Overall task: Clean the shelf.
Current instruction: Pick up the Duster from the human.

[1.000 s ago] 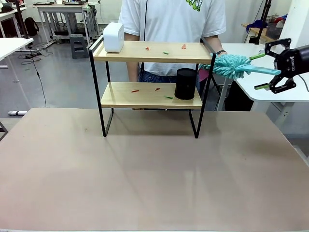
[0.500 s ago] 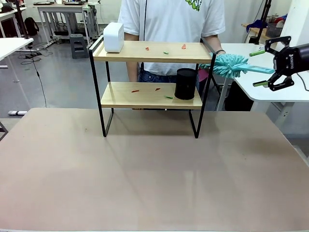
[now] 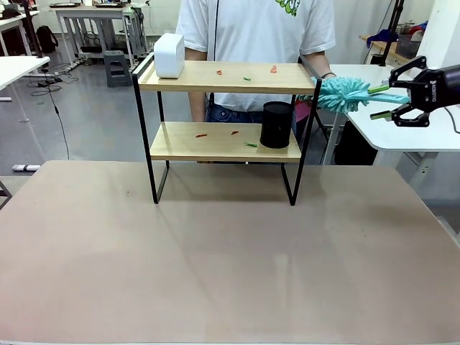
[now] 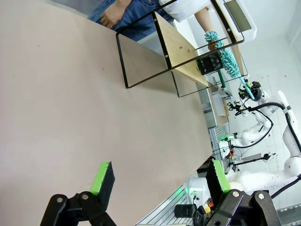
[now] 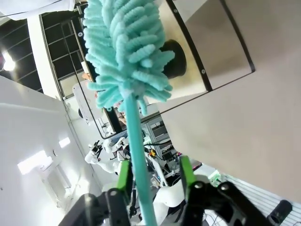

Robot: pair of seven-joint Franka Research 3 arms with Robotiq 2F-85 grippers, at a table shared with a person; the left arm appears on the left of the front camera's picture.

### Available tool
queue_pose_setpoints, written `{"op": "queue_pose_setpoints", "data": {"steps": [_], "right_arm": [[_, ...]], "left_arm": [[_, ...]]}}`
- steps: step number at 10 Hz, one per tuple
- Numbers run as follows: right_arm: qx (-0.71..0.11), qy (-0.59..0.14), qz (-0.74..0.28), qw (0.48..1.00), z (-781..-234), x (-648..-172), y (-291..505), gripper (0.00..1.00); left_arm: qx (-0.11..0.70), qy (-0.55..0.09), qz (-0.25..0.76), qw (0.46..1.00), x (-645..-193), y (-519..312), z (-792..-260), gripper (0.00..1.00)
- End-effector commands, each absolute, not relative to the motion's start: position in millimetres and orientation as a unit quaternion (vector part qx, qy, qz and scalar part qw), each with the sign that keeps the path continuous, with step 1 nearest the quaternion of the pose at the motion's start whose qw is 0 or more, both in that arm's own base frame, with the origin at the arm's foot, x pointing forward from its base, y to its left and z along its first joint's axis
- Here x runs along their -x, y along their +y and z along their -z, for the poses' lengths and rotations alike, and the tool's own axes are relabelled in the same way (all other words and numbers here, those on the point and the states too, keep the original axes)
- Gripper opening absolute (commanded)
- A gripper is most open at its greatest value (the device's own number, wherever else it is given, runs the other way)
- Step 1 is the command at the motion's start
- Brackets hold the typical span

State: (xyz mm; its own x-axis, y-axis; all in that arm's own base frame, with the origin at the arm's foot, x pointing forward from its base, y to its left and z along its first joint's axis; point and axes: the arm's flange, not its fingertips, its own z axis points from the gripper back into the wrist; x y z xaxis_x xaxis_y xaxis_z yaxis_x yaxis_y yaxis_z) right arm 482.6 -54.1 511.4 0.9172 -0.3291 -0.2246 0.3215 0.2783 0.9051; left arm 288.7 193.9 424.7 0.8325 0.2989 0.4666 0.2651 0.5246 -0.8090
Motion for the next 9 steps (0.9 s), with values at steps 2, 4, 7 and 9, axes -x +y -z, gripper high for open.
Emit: {"op": "queue_pose_setpoints", "data": {"steps": [2, 4, 7, 9], "right_arm": [[-0.576, -0.032, 0.199, 0.792, -508.2, -487.2, -46.8, 0.03], [-0.579, -0.034, 0.198, 0.79, -506.7, -487.9, -46.4, 0.0], [-0.582, -0.035, 0.189, 0.79, -506.3, -486.8, -49.7, 0.0], [-0.596, -0.023, 0.145, 0.79, -517.8, -469.5, -63.4, 0.0]], "left_arm": [[0.493, -0.302, -0.003, 0.816, -288.5, 191.7, -424.7, 1.0], [0.493, -0.302, -0.003, 0.816, -288.5, 191.7, -424.7, 1.0], [0.493, -0.302, -0.003, 0.816, -288.5, 191.7, -424.7, 1.0], [0.493, -0.302, -0.003, 0.816, -288.5, 191.7, -424.7, 1.0]]}}
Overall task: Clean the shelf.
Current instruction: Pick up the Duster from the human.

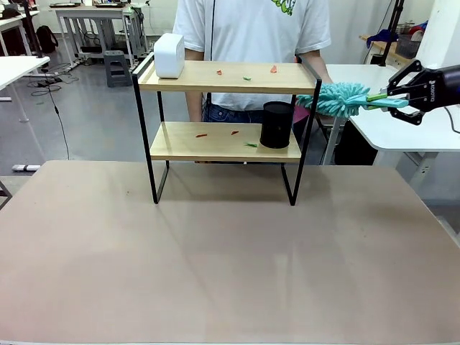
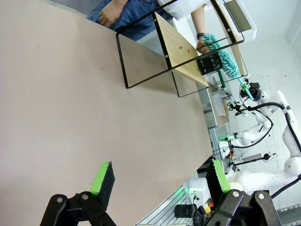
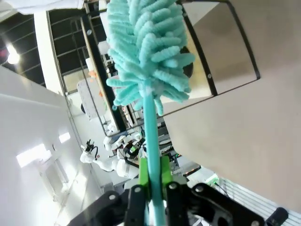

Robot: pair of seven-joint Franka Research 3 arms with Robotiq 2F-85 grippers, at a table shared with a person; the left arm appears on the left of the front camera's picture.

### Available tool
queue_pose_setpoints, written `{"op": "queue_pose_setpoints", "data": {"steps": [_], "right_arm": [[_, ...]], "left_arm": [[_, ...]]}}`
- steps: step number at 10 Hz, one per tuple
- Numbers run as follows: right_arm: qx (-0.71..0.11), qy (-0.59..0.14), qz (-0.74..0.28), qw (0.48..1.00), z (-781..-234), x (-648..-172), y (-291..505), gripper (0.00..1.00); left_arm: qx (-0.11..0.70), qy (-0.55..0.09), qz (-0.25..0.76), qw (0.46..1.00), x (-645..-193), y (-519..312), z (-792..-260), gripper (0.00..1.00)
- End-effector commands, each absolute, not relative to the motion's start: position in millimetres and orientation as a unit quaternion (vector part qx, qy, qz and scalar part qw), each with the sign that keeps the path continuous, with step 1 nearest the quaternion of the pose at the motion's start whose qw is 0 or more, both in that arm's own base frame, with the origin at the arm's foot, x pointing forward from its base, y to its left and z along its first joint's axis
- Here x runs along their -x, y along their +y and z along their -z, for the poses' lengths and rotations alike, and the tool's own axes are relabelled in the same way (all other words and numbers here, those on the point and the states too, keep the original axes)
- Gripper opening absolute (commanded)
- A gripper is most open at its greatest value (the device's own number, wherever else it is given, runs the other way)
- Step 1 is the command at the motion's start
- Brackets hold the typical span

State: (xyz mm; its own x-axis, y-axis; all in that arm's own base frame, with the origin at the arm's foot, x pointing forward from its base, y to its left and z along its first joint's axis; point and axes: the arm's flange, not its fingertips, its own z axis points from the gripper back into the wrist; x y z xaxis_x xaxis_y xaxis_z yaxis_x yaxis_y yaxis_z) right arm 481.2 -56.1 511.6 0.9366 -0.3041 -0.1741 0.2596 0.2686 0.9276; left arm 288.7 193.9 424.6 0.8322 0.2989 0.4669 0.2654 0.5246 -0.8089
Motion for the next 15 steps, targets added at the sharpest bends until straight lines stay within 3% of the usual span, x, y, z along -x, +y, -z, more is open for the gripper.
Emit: {"op": "queue_pose_setpoints", "data": {"steps": [1, 3, 6, 8, 9, 10, 15], "right_arm": [[-0.588, -0.036, 0.103, 0.801, -539.0, -442.5, -83.2, 0.0], [-0.536, -0.029, -0.001, 0.843, -586.8, -338.0, -134.7, 0.0], [-0.399, -0.096, -0.068, 0.909, -581.7, -189.1, -173.6, 0.0], [-0.405, -0.094, -0.11, 0.903, -564.1, -161.9, -176.3, 0.0], [-0.401, -0.08, -0.103, 0.907, -552.1, -173.5, -167.5, 0.0], [-0.394, -0.07, -0.091, 0.912, -584.7, -152.0, -182.3, 0.0], [-0.394, -0.07, -0.091, 0.912, -584.7, -152.0, -182.3, 0.0]], "left_arm": [[0.493, -0.302, -0.003, 0.816, -288.5, 191.7, -424.7, 1.0], [0.493, -0.302, -0.003, 0.816, -288.5, 191.7, -424.7, 1.0], [0.493, -0.302, -0.003, 0.816, -288.5, 191.7, -424.7, 1.0], [0.493, -0.302, -0.003, 0.816, -288.5, 191.7, -424.7, 1.0], [0.493, -0.302, -0.003, 0.816, -288.5, 191.7, -424.7, 1.0], [0.493, -0.302, -0.003, 0.816, -288.5, 191.7, -424.7, 1.0], [0.493, -0.302, -0.003, 0.816, -288.5, 191.7, -424.7, 1.0]]}}
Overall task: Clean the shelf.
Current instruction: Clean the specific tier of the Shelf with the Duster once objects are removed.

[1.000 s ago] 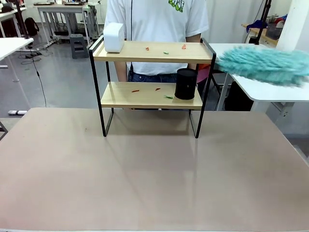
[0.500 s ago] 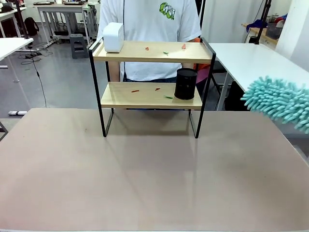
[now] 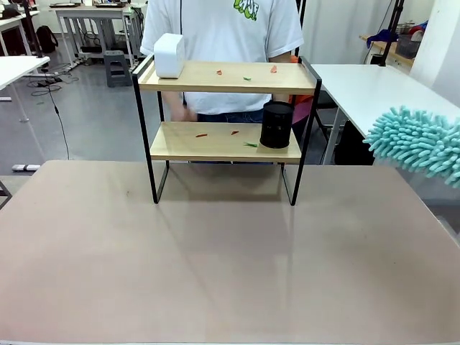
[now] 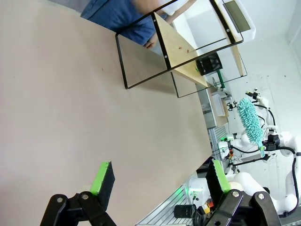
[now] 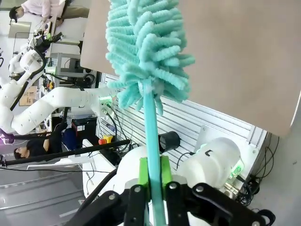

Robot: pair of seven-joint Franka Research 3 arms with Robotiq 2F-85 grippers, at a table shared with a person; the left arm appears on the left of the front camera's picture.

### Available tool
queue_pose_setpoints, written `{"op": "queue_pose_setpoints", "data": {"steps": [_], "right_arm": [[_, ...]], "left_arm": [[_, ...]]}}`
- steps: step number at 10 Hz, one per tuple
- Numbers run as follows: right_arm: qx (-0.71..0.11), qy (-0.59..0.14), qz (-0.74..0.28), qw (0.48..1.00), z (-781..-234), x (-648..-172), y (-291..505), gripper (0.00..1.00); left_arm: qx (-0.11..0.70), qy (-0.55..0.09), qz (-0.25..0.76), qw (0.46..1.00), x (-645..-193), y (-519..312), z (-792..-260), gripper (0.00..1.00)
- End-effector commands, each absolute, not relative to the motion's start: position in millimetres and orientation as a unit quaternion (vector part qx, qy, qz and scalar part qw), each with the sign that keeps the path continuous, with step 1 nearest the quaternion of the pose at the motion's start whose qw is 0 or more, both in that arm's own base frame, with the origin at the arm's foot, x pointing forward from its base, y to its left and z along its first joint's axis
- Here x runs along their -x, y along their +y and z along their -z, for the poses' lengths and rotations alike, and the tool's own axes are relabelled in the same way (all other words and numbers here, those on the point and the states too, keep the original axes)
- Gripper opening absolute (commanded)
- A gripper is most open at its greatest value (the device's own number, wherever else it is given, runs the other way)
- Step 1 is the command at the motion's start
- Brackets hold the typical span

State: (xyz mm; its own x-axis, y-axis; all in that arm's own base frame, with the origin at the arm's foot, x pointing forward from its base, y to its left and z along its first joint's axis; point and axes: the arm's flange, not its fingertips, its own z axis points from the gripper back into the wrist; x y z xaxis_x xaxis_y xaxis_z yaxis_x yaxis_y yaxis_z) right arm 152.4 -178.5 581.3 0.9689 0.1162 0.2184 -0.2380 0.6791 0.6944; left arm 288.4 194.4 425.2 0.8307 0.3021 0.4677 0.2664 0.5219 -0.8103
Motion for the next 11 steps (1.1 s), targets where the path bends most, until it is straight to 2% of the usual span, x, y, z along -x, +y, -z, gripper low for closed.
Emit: {"op": "queue_pose_setpoints", "data": {"steps": [1, 10, 11], "right_arm": [[-0.394, -0.07, -0.091, 0.912, -584.7, -152.0, -182.3, 0.0], [-0.394, -0.07, -0.091, 0.912, -584.7, -152.0, -182.3, 0.0], [-0.389, -0.077, -0.096, 0.913, -581.2, -152.7, -178.4, 0.12]], "left_arm": [[0.493, -0.302, -0.003, 0.816, -288.5, 191.7, -424.7, 1.0], [0.493, -0.302, -0.003, 0.816, -288.5, 191.7, -424.7, 1.0], [0.493, -0.302, -0.003, 0.816, -288.5, 191.7, -424.7, 1.0]]}}
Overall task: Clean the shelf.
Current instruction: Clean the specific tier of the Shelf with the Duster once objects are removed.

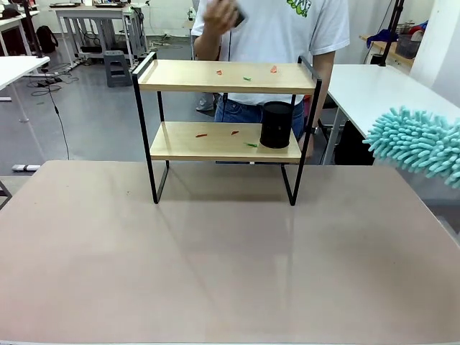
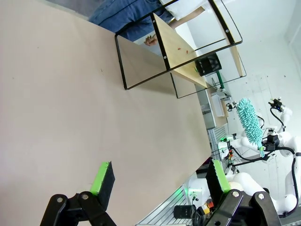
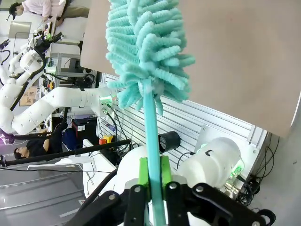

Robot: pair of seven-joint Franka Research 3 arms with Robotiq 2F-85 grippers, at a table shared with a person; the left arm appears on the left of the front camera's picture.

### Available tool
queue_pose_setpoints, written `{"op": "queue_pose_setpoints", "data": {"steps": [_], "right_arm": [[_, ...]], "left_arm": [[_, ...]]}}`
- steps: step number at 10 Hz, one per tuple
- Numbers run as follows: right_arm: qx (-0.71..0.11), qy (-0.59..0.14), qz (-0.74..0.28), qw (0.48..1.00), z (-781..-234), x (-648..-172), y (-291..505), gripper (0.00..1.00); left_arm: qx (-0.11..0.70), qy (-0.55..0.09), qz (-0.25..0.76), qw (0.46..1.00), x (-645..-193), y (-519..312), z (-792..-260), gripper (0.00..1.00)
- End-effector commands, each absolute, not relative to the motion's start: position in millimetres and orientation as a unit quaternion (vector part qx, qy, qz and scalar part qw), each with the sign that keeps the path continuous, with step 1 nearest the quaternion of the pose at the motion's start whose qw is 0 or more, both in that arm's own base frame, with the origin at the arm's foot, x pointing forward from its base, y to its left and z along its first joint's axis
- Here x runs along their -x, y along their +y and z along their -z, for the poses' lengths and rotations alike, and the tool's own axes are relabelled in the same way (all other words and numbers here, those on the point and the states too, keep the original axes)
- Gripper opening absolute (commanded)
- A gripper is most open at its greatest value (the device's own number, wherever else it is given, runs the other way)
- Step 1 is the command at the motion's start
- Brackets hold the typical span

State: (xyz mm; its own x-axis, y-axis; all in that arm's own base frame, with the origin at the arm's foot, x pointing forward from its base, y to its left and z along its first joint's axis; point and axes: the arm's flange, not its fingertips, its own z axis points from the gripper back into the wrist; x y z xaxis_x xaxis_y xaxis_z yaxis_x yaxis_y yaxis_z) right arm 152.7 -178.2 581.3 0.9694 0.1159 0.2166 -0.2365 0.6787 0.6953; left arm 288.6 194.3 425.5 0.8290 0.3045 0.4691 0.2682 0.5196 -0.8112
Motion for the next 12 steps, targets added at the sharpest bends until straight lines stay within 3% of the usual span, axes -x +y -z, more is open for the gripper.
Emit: {"op": "queue_pose_setpoints", "data": {"steps": [1, 5, 8, 9, 10, 11, 12], "right_arm": [[-0.377, -0.086, -0.096, 0.917, -592.3, -151.3, -174.3, 0.12], [-0.199, -0.275, -0.065, 0.938, -734.3, -199.4, -83.8, 0.12], [-0.15, -0.269, -0.119, 0.944, -739.2, -257.6, 5.4, 0.12], [-0.156, -0.276, -0.136, 0.939, -741.7, -259.3, 16.5, 0.12], [-0.161, -0.224, -0.166, 0.947, -739.4, -249.5, 13.7, 0.12], [-0.157, -0.278, -0.142, 0.937, -746.1, -255.4, 25.6, 0.12], [-0.157, -0.278, -0.142, 0.937, -746.1, -255.4, 25.6, 0.12]], "left_arm": [[0.493, -0.302, -0.003, 0.816, -288.5, 191.7, -424.7, 1.0], [0.493, -0.302, -0.003, 0.816, -288.5, 191.7, -424.7, 1.0], [0.493, -0.302, -0.003, 0.816, -288.5, 191.7, -424.7, 1.0], [0.493, -0.302, -0.003, 0.816, -288.5, 191.7, -424.7, 1.0], [0.493, -0.302, -0.003, 0.816, -288.5, 191.7, -424.7, 1.0], [0.493, -0.302, -0.003, 0.816, -288.5, 191.7, -424.7, 1.0], [0.493, -0.302, -0.003, 0.816, -288.5, 191.7, -424.7, 1.0]]}}
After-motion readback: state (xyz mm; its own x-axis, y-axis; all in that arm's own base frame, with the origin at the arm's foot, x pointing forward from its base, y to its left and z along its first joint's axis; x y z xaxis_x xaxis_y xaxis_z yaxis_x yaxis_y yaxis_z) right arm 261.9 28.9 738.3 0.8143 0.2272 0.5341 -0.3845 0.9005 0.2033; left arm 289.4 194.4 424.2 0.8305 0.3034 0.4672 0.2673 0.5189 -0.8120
